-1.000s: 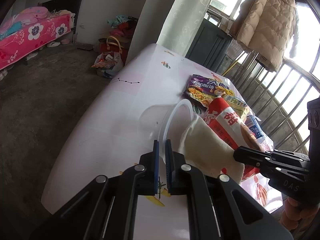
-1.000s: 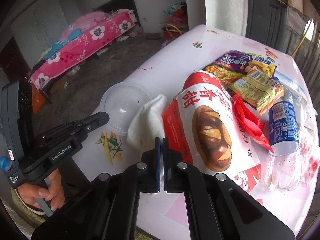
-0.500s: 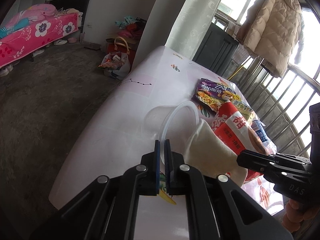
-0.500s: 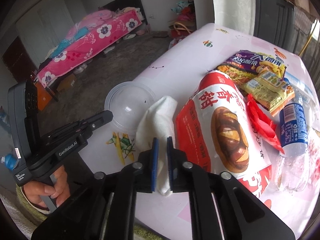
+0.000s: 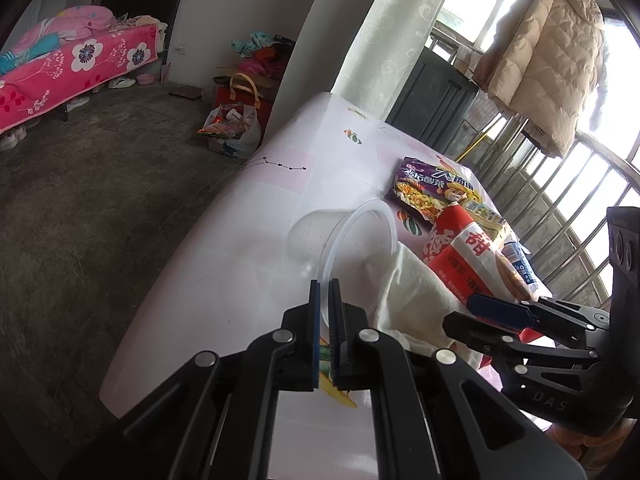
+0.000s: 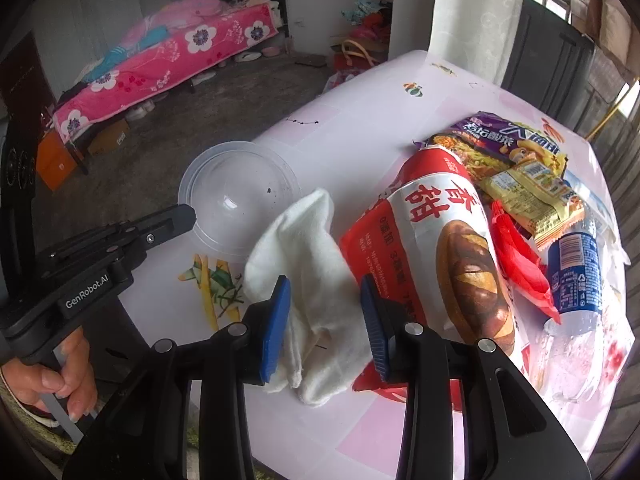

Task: Collect trash
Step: 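Grasp the clear plastic cup with the left gripper while the right gripper grasps the white glove, then carry the cup and glove in both grippers over the blue wastebasket, then open both grippers to drop the cup and glove into the wastebasket, then move both tools back to the table toward the Pepsi bottle, then grasp the Pepsi bottle with the left gripper while the right gripper grasps the plastic wrapper, then carry the bottle and wrapper over the blue wastebasket and open both grippers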

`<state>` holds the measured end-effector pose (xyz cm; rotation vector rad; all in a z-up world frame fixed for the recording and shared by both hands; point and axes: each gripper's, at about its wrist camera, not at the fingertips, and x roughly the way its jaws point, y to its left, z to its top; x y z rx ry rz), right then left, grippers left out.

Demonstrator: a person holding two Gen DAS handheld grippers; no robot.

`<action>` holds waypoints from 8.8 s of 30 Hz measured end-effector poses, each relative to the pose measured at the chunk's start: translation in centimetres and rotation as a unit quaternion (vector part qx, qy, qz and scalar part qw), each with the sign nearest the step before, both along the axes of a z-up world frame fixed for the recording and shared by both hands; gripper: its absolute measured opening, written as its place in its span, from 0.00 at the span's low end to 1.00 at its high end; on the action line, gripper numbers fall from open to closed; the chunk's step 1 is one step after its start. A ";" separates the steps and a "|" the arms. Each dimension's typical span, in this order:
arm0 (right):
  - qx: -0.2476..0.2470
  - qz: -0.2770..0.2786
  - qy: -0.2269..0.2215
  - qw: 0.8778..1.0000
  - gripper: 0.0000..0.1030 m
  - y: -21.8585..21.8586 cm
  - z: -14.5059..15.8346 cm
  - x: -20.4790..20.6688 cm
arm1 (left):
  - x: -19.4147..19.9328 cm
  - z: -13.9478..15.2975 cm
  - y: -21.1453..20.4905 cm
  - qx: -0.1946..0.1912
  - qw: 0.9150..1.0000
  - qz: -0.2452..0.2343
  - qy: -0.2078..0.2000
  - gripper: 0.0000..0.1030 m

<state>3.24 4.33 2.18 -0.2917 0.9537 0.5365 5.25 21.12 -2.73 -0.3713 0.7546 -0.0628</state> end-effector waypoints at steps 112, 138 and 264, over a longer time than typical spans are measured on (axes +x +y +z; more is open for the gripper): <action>0.132 -0.650 -0.092 0.742 0.77 -54.3 0.1 -8.5 | 7.7 4.7 -56.7 0.063 0.877 -0.476 -0.005 0.73; -0.044 -0.466 -0.187 0.864 0.92 -35.1 8.1 -2.5 | 8.6 10.7 -33.4 -0.032 0.948 -0.309 -0.066 0.95; 0.220 -0.643 -0.087 0.729 0.03 -53.5 -0.6 -11.4 | 9.8 3.9 -56.5 -0.077 0.830 -0.532 0.150 0.57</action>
